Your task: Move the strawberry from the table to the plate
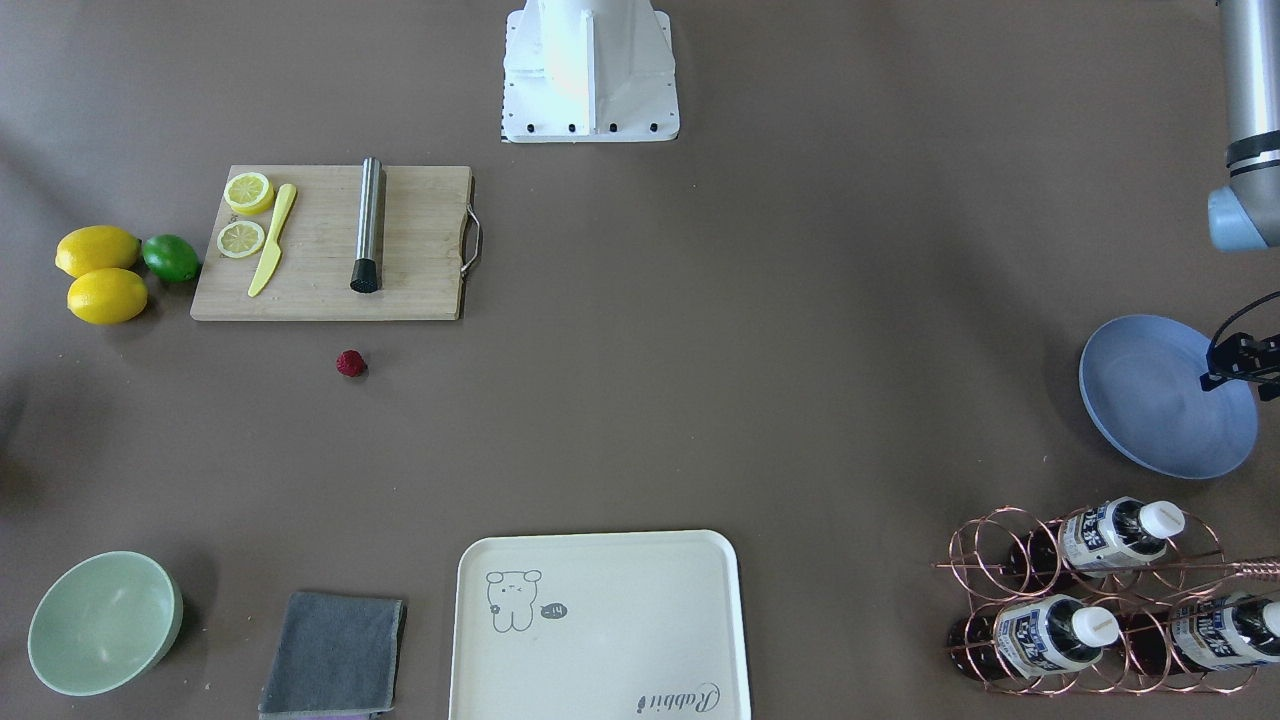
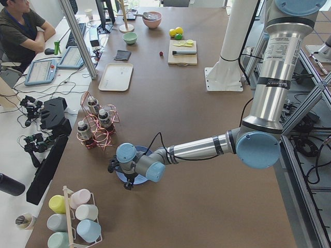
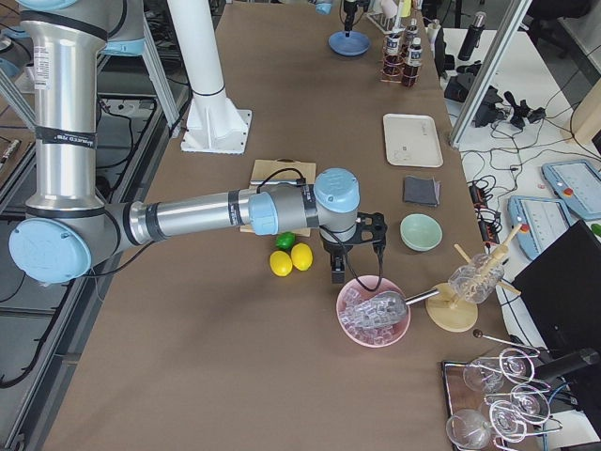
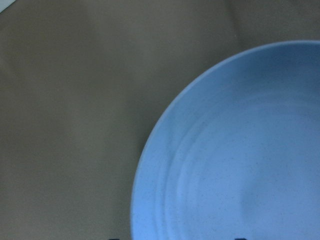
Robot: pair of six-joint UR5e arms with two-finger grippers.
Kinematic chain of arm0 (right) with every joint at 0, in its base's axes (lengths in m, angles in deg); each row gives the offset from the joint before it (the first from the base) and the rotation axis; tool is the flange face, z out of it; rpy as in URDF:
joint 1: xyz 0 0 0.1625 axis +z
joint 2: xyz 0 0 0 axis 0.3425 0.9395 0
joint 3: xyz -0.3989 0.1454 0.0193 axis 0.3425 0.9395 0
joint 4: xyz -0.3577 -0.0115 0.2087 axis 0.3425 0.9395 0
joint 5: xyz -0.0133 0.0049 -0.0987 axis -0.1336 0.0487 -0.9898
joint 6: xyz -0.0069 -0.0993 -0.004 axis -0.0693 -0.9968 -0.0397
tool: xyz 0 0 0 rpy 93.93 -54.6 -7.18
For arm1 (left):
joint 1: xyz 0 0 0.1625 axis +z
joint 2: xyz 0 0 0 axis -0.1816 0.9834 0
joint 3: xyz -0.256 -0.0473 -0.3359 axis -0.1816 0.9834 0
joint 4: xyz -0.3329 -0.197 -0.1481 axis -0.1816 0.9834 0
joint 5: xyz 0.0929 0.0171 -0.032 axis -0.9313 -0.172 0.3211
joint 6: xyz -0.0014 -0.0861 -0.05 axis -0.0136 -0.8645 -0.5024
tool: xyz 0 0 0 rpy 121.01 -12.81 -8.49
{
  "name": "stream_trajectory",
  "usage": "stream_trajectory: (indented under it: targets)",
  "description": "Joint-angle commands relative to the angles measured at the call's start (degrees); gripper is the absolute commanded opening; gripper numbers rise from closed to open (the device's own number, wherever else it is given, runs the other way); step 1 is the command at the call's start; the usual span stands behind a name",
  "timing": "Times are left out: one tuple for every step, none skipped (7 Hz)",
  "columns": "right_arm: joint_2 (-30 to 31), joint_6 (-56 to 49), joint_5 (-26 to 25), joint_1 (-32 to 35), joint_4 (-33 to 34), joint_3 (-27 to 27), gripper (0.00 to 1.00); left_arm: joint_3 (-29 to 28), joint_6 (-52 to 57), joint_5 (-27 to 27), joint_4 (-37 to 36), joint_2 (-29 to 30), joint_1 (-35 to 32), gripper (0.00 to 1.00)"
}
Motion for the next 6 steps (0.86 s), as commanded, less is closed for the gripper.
stream_trajectory:
  targets:
    - [-0.15,0.35,-0.31,-0.7,0.0,-0.27,1.0,-0.39,-0.88,-0.07,-0.07,0.02,-0.07,0.69]
    - [-0.24,0.35,-0.39,-0.7,0.0,-0.44,1.0,-0.39,-0.88,-0.07,-0.07,-0.15,-0.07,0.62]
    - [-0.15,0.43,-0.39,-0.7,0.0,-0.7,1.0,-1.0,-0.97,-0.16,-0.16,-0.16,-0.07,0.56]
    - [-0.15,0.43,-0.39,-0.79,0.0,-0.7,1.0,-1.18,-0.97,-0.24,-0.07,-0.16,-0.16,0.47]
    - [-0.15,0.43,-0.39,-0.79,0.0,-0.79,1.0,-1.27,-2.8,-0.51,-0.07,-0.24,-0.16,0.15]
    - [-0.24,0.43,-0.39,-0.79,0.0,-0.79,1.0,-1.01,-3.86,-0.51,-0.07,-0.24,-0.16,0.0]
